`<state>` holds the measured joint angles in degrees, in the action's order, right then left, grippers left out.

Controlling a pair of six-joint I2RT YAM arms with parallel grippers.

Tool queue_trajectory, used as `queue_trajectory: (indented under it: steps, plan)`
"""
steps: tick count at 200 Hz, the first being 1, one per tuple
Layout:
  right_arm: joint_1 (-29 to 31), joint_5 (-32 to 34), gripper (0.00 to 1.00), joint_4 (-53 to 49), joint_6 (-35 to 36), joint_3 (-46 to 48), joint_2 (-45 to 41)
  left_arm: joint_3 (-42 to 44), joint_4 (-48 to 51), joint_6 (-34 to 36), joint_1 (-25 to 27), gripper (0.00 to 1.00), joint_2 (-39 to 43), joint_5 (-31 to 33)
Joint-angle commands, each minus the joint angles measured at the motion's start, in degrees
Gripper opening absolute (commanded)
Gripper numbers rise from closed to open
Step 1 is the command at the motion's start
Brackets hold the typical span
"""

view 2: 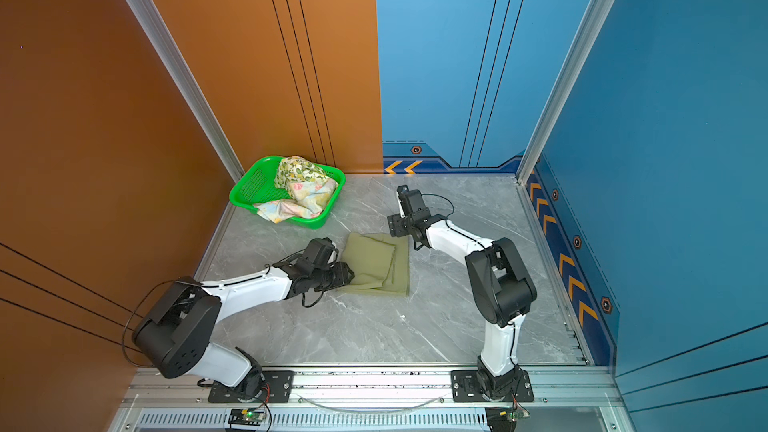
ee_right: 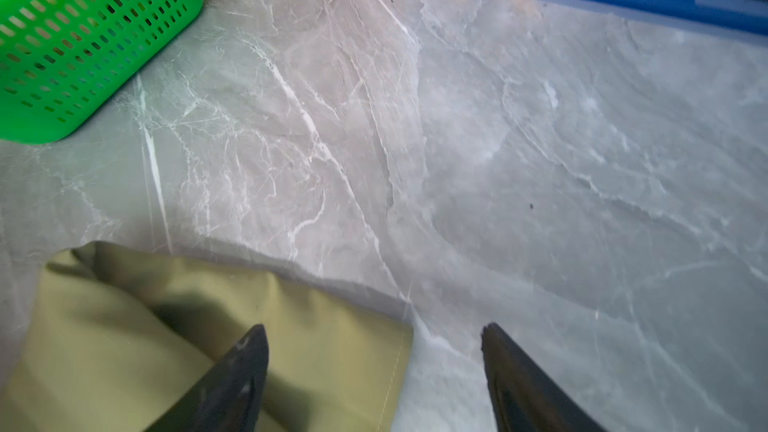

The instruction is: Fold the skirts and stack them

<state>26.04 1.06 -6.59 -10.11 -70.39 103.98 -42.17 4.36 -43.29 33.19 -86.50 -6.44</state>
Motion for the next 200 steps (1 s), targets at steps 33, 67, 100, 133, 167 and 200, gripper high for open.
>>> queue_trajectory:
  steps: [33,67,100,133,167,200]
  plan:
    - [-7.1,-11.7,0.72,-1.2,-21.3,16.8,-11.4,-16.3,14.8,10.5,8.4,0.7,-1.7,9.9]
    - [-8.6,-15.3,0.68,4.0,-29.5,26.2,-16.9,-29.0,22.9,14.6,14.4,0.7,-11.1,15.1]
    - [-9.1,-16.3,0.65,7.4,-34.1,32.7,-22.0,-38.9,30.2,15.3,18.2,0.7,-20.7,18.7]
    - [-9.4,-17.5,0.63,9.0,-35.5,36.5,-23.7,-45.8,36.0,15.4,20.3,0.67,-27.3,22.5]
    - [-9.2,-19.7,0.61,12.8,-37.3,39.0,-22.7,-50.5,39.5,16.0,21.2,0.63,-31.7,23.7]
    - [-8.2,-20.0,0.6,13.9,-37.8,39.3,-22.0,-52.6,41.0,16.2,21.3,0.6,-34.8,24.0]
